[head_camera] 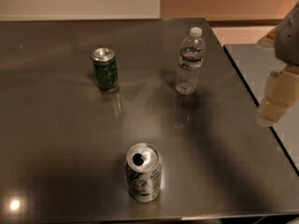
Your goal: Pick water bottle
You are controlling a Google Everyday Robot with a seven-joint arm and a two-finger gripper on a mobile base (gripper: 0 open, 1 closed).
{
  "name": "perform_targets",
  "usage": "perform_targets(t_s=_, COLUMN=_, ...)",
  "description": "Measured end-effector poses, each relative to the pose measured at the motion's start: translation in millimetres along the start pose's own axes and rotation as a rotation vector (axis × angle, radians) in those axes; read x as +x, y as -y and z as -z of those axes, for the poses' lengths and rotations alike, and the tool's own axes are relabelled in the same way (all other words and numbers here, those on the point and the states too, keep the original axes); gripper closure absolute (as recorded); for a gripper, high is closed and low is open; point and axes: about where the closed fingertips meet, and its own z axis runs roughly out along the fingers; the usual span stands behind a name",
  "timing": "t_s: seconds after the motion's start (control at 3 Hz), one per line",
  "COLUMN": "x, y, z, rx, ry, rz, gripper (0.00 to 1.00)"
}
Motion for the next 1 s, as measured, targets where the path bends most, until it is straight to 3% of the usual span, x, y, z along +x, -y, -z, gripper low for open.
perform_targets(t_s=0.33, x=0, y=0, z=0, rx=0.000, ry=0.000, rz=0.000, gripper=0.00)
perform_targets(t_s=1.0, x=-4, y=36, z=-12, rx=-0.023, ry=0.092, rz=-0.078, gripper=0.00)
